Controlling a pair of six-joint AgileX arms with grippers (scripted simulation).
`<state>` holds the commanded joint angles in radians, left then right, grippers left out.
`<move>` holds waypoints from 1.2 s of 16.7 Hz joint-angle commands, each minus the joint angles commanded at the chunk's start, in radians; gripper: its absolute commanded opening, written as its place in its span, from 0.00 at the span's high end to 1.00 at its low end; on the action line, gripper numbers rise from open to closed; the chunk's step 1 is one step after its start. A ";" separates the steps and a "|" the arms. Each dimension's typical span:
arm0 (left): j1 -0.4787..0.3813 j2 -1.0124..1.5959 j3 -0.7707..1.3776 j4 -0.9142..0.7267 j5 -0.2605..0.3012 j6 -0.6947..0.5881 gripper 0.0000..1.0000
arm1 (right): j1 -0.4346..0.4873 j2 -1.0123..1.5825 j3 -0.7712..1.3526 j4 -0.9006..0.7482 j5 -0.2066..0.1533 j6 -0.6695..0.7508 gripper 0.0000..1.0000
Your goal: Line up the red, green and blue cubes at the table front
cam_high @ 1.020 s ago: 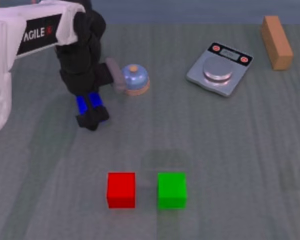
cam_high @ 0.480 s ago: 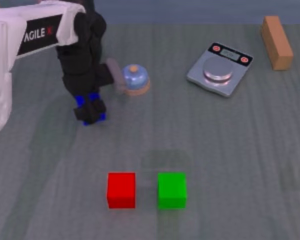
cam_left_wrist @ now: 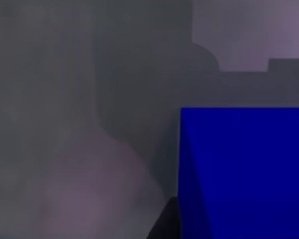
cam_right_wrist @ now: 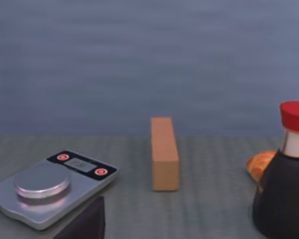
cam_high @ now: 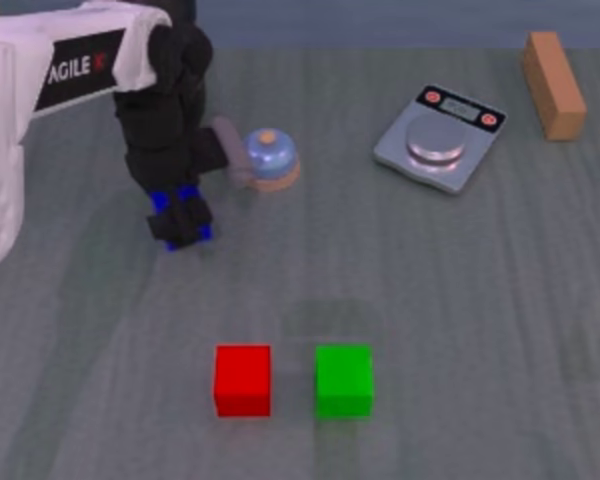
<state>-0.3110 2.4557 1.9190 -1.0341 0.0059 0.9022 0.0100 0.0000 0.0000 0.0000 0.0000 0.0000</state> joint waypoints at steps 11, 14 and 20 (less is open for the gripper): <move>0.015 -0.039 0.114 -0.156 0.000 -0.001 1.00 | 0.000 0.000 0.000 0.000 0.000 0.000 0.00; 0.020 -0.061 0.169 -0.232 0.000 -0.001 1.00 | 0.000 0.000 0.000 0.000 0.000 0.000 0.00; 0.000 -0.062 0.170 -0.233 0.000 -0.006 1.00 | 0.000 0.000 0.000 0.000 0.000 0.000 0.00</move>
<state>-0.3114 2.3936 2.0890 -1.2671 0.0061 0.8966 0.0100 0.0000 0.0000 0.0000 0.0000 0.0000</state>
